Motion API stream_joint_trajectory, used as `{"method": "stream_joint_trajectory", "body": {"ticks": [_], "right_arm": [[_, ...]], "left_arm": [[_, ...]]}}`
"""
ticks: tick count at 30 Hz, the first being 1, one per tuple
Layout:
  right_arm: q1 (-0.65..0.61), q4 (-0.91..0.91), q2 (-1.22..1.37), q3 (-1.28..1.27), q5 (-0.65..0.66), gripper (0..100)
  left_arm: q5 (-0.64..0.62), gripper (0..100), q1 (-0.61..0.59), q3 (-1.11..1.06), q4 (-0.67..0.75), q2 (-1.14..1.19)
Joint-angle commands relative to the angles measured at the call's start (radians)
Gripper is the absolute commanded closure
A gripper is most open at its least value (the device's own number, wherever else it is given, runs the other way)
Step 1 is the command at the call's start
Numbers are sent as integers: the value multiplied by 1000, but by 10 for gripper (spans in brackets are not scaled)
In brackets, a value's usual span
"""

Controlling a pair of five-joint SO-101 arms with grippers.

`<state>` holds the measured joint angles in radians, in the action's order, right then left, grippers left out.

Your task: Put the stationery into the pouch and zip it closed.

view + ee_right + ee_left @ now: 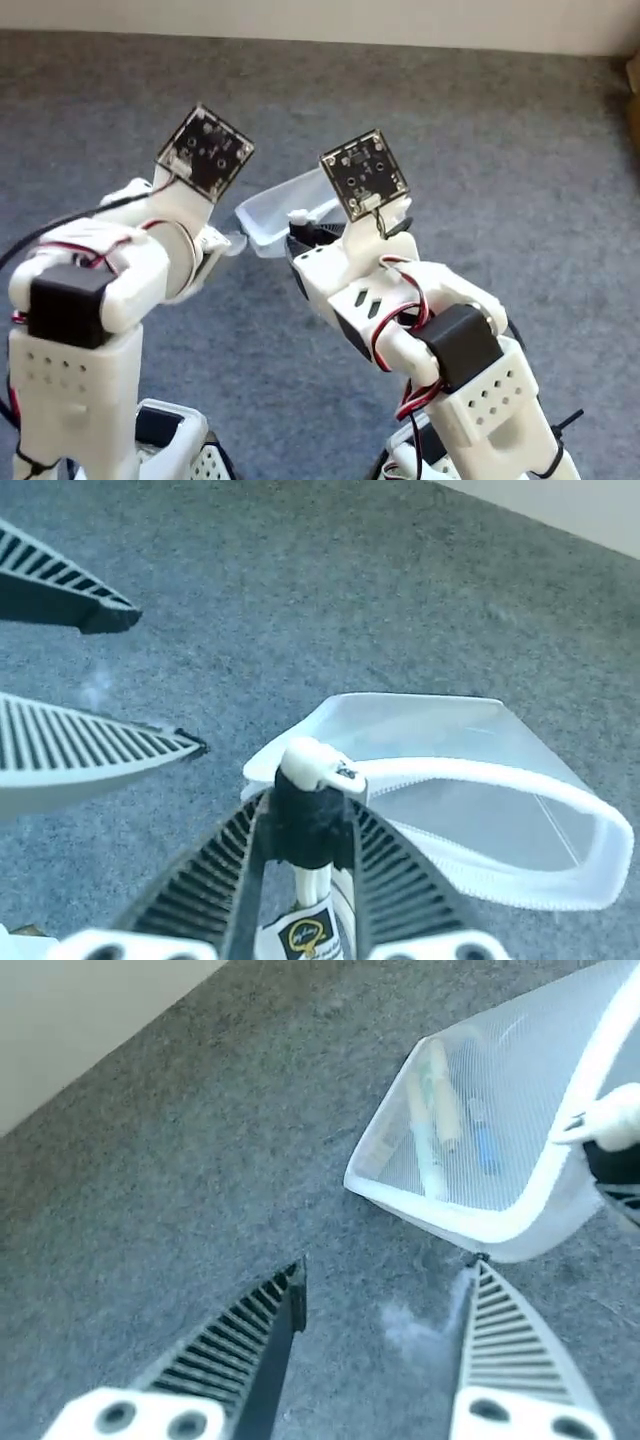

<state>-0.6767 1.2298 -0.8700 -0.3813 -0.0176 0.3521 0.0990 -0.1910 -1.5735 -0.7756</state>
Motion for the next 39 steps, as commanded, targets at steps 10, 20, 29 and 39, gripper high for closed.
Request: {"method": "stream_joint_trajectory", "body": {"ticks": [10,20,29,39], "right_arm": [[47,-44,-5,71,11,993],[59,-44,-5,70,11,993],[58,-74,-15,-7,12,993],[59,-113,-16,-54,12,993]], "left_arm": [[58,754,136,-151,123,-53],[58,754,137,-159,126,-50],[58,754,160,-303,336,-48],[58,775,209,-357,423,-47]]}}
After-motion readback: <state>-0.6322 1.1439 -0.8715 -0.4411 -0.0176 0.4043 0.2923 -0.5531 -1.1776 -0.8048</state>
